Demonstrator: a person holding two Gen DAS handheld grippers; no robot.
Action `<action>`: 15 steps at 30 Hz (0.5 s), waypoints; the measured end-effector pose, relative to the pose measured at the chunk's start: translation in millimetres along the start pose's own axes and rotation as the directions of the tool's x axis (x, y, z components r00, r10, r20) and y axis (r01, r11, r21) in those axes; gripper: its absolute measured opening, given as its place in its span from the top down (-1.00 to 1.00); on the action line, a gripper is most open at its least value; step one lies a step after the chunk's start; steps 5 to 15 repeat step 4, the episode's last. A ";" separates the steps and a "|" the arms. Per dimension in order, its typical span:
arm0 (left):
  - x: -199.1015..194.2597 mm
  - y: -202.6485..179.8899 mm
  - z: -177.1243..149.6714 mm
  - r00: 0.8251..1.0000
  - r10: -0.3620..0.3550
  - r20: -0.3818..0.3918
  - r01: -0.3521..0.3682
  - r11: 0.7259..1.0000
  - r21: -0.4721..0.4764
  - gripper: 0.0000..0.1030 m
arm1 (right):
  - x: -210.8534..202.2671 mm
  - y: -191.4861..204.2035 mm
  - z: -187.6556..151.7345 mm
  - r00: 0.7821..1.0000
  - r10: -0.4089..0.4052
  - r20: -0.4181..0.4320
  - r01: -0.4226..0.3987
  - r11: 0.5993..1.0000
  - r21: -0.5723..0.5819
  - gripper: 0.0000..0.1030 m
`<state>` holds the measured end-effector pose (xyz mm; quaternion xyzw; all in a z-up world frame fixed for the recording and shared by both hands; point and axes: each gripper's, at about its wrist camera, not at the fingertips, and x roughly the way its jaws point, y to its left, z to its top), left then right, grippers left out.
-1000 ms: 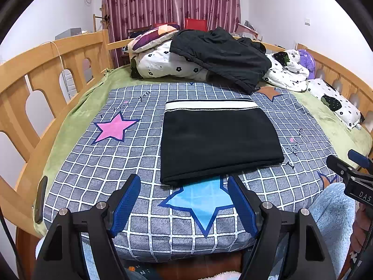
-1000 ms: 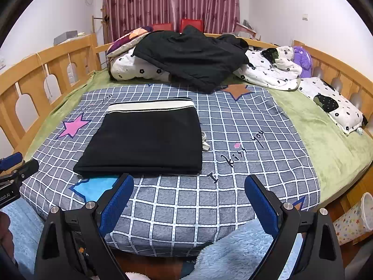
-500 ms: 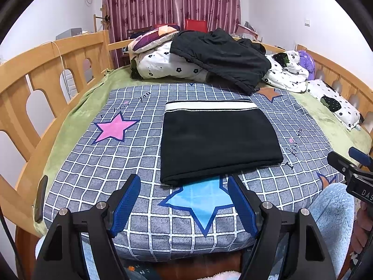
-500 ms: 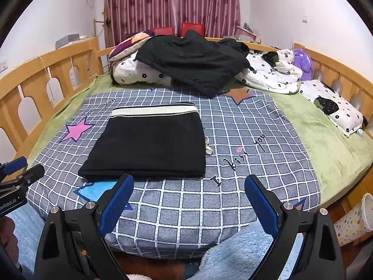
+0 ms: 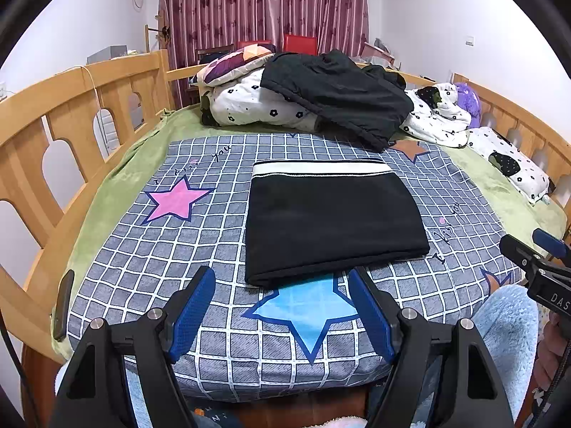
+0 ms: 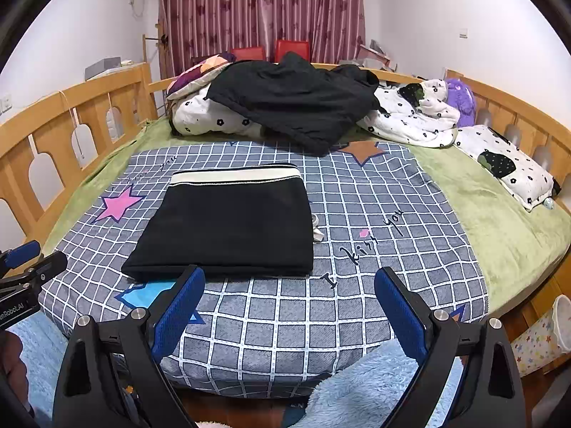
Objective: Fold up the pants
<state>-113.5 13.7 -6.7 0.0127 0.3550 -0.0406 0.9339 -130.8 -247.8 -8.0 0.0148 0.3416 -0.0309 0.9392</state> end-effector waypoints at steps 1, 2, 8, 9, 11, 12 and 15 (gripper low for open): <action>-0.4 -0.4 0.4 1.000 0.001 0.002 -0.001 1.000 -0.001 -0.46 | -0.7 0.2 0.2 1.000 0.001 0.002 -0.001 1.000 0.001 -0.84; -0.8 -0.7 0.7 1.000 0.004 0.004 -0.004 1.000 -0.004 -0.46 | -1.1 0.0 0.3 1.000 0.002 0.004 -0.002 1.000 0.002 -0.84; -1.0 -0.6 0.9 1.000 0.000 0.007 0.000 1.000 -0.006 -0.46 | -1.7 -0.2 0.7 1.000 0.005 0.007 -0.005 1.000 0.007 -0.84; -1.0 -0.6 0.9 1.000 0.000 0.007 0.000 1.000 -0.006 -0.46 | -1.7 -0.2 0.7 1.000 0.005 0.007 -0.005 1.000 0.007 -0.84; -1.0 -0.6 0.9 1.000 0.000 0.007 0.000 1.000 -0.006 -0.46 | -1.7 -0.2 0.7 1.000 0.005 0.007 -0.005 1.000 0.007 -0.84; -1.0 -0.6 0.9 1.000 0.000 0.007 0.000 1.000 -0.006 -0.46 | -1.7 -0.2 0.7 1.000 0.005 0.007 -0.005 1.000 0.007 -0.84; -1.0 -0.6 0.9 1.000 0.000 0.007 0.000 1.000 -0.006 -0.46 | -1.7 -0.2 0.7 1.000 0.005 0.007 -0.005 1.000 0.007 -0.84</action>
